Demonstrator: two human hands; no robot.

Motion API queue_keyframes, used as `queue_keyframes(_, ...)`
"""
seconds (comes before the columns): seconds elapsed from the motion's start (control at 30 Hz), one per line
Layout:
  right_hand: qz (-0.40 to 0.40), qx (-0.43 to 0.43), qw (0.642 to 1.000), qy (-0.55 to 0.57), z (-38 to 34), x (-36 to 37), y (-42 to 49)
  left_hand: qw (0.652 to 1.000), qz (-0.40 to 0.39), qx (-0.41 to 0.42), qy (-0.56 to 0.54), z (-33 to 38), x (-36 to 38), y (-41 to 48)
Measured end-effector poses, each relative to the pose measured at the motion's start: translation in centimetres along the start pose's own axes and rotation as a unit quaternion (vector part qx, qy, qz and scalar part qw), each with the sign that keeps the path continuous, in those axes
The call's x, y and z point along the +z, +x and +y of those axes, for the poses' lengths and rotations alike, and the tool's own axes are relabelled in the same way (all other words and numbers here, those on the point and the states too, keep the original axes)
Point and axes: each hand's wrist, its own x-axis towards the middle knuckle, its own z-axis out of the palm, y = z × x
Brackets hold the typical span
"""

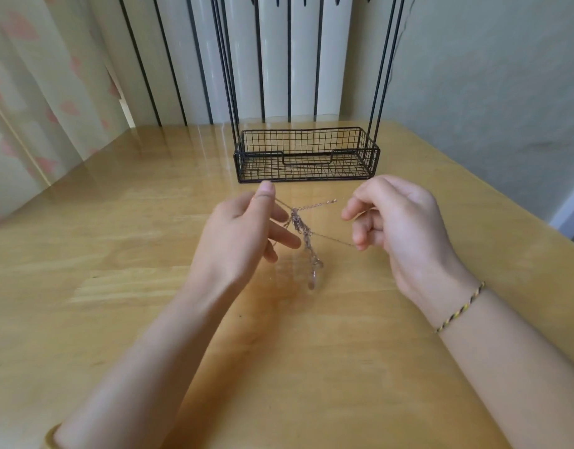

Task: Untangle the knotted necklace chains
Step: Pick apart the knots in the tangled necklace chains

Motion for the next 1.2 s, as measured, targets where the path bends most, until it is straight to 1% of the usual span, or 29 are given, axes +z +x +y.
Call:
queue_keyframes(0.03,-0.02,0.002,1.0,-0.024,0.07,-0.02,-0.04,0.999,-0.018,-0.026,-0.027,0.15,-0.06,0.02)
queue_keyframes(0.1,-0.055,-0.005,0.996,-0.074,0.2,0.04,-0.1,0.995,-0.057,-0.065,-0.045,0.25,-0.21,0.08)
queue_keyframes(0.17,-0.081,-0.022,0.99,-0.11,0.26,0.15,-0.17,0.991,-0.088,-0.081,-0.062,0.18,-0.2,0.18)
queue_keyframes(0.27,-0.105,-0.029,0.987,-0.119,0.33,0.33,-0.27,0.985,-0.096,-0.085,-0.115,0.23,-0.06,0.24)
queue_keyframes(0.4,-0.086,-0.011,0.993,-0.078,0.52,0.25,-0.16,0.979,-0.089,-0.078,-0.164,0.29,-0.16,0.24)
queue_keyframes(0.57,-0.075,0.008,0.997,0.027,0.18,0.31,-0.13,0.979,-0.101,-0.078,-0.158,0.46,-0.02,0.26)
queue_keyframes(0.7,-0.086,-0.016,0.993,0.08,-0.01,0.47,-0.21,0.98,-0.125,-0.047,-0.146,0.37,0.06,0.08)
queue_keyframes(1.0,-0.113,-0.077,0.987,0.086,-0.17,0.29,-0.31,0.982,-0.156,0.017,-0.105,0.1,0.03,-0.18)
queue_keyframes(1.2,-0.096,-0.067,0.987,0.108,-0.4,0.18,-0.34,0.983,-0.151,0.043,-0.099,0.13,-0.03,-0.16)
